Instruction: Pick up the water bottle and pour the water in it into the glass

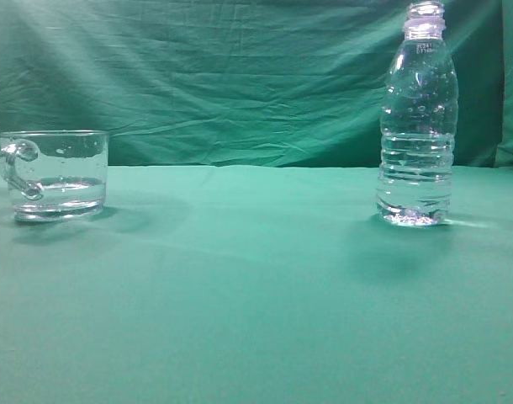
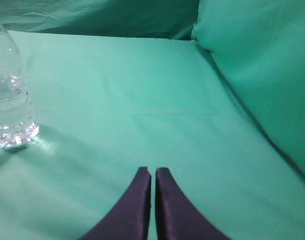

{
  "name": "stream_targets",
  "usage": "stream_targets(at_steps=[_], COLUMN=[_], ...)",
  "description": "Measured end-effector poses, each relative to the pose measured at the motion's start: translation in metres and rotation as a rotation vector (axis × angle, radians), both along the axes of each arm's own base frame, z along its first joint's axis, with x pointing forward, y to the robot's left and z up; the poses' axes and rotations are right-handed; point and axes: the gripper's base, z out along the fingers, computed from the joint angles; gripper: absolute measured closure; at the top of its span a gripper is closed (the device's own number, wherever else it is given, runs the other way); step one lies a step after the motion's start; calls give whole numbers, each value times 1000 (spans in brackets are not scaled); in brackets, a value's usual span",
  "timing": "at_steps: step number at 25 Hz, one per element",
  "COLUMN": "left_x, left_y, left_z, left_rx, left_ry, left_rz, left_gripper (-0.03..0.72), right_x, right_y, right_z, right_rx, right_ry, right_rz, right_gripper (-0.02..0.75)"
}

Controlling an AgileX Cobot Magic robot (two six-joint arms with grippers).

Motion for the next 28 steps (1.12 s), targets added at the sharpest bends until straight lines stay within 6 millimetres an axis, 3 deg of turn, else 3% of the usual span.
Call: stream_targets(at_steps=[28], left_x=[0], left_y=[0], left_z=[0], left_rx=[0], left_ry=[0], left_rz=[0], left_gripper=[688], right_x=[-1], right_y=[0], right_z=[-3], right_rx=[1], right_ry=[29], right_rz=[2], right_gripper=[738])
